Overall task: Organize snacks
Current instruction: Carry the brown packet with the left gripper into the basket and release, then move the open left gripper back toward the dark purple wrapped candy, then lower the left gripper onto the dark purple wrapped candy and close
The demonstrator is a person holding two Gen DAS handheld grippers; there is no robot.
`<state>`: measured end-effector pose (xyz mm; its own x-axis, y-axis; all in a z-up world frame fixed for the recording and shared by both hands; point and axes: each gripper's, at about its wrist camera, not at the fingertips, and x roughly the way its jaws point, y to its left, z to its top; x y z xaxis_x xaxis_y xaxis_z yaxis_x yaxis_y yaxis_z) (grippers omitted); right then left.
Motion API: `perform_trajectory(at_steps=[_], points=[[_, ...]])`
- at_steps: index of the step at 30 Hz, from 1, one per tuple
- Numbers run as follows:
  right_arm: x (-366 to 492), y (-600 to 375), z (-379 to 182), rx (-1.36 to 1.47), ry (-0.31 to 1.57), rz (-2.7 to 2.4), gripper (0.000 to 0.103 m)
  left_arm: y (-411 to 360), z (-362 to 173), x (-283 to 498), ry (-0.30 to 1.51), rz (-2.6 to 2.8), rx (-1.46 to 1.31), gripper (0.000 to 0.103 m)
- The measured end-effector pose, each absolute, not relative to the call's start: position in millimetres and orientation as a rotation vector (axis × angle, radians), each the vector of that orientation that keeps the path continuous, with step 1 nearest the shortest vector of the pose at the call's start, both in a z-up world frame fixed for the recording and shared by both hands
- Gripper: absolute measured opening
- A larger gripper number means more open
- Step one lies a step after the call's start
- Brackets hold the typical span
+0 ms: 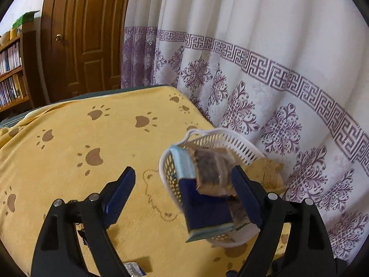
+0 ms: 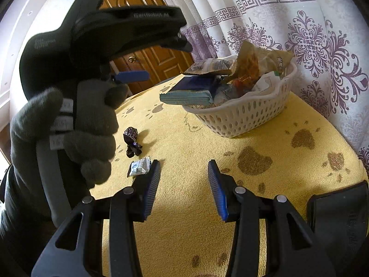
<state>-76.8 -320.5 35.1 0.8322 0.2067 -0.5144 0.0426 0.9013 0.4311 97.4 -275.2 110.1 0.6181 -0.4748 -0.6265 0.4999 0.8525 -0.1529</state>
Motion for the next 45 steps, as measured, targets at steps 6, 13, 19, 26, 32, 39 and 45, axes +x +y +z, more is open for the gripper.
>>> perform_trajectory(at_steps=[6, 13, 19, 26, 32, 39, 45], points=[[-78.4, -321.9, 35.2, 0.448, 0.585, 0.087, 0.044, -272.5, 96.0, 106.3, 0.738, -0.487, 0.067, 0.084], [-79.2, -320.8, 34.8, 0.443, 0.589, 0.079, 0.044, -277.9, 83.8, 120.2, 0.756, -0.439, 0.091, 0.085], [-78.5, -319.3, 34.1, 0.435, 0.596, 0.071, 0.044, -280.8, 86.8, 122.8, 0.759, -0.453, 0.099, 0.085], [-77.7, -317.5, 34.5, 0.418, 0.602, 0.063, 0.046, -253.3, 94.9, 120.2, 0.756, -0.459, 0.032, 0.085], [-75.9, -316.3, 34.4, 0.404, 0.61, 0.052, 0.046, -212.1, 106.8, 121.7, 0.731, -0.426, -0.03, 0.085], [-74.5, -312.0, 33.0, 0.382, 0.627, 0.032, 0.046, -158.8, 105.3, 125.1, 0.724, -0.326, -0.071, 0.085], [-72.3, -307.0, 32.7, 0.353, 0.644, 0.011, 0.046, -124.8, 93.8, 126.3, 0.747, -0.284, -0.119, 0.085]])
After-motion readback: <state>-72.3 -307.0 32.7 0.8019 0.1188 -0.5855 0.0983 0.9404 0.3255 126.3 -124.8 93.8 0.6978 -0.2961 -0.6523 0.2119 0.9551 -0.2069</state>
